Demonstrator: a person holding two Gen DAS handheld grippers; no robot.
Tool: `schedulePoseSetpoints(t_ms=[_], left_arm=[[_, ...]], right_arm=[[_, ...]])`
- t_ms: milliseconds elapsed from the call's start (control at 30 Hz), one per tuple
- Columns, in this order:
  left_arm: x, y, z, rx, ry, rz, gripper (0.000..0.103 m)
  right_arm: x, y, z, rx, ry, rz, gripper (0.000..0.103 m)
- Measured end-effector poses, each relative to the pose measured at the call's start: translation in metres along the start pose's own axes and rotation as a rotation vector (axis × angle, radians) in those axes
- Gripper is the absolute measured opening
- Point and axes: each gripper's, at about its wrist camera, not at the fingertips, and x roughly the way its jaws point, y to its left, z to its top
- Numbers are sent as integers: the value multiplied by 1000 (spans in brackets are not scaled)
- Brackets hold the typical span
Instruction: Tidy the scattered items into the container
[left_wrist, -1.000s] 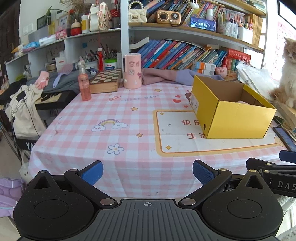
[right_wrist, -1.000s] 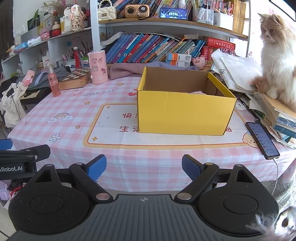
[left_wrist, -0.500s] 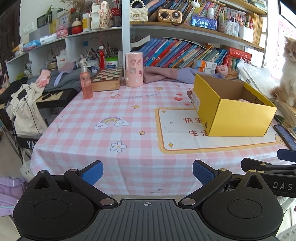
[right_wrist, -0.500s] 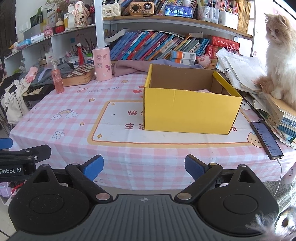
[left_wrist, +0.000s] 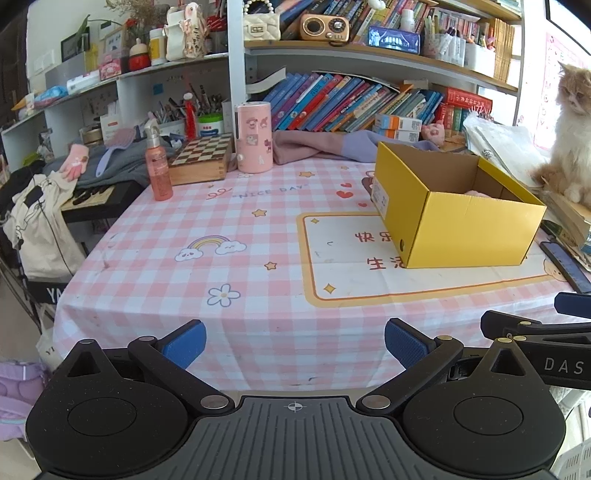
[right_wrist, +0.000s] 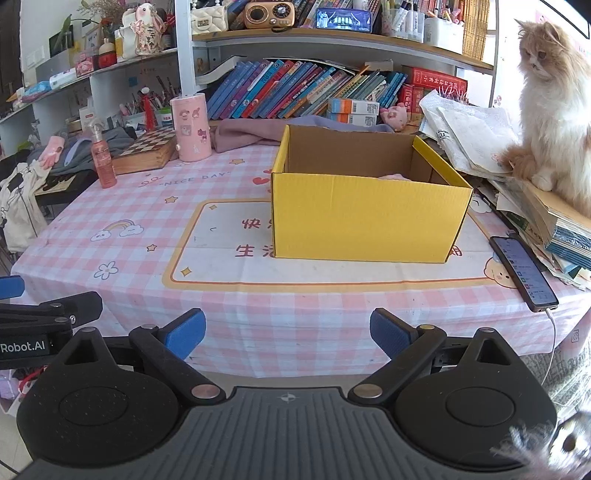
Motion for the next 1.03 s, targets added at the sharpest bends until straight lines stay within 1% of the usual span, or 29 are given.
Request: schedulePoseSetpoints(t_ms=[500,800,1033], left_arm=[[4,0,2,-17,21,-9,103],[8,2,0,-28,49,6,103],[7,5,0,-43,49,5,103]], right_arm=[[3,-1,1,1,8,1,97],[5,2,0,-1,11,7,97],[6,3,0,-2,16,12,97]])
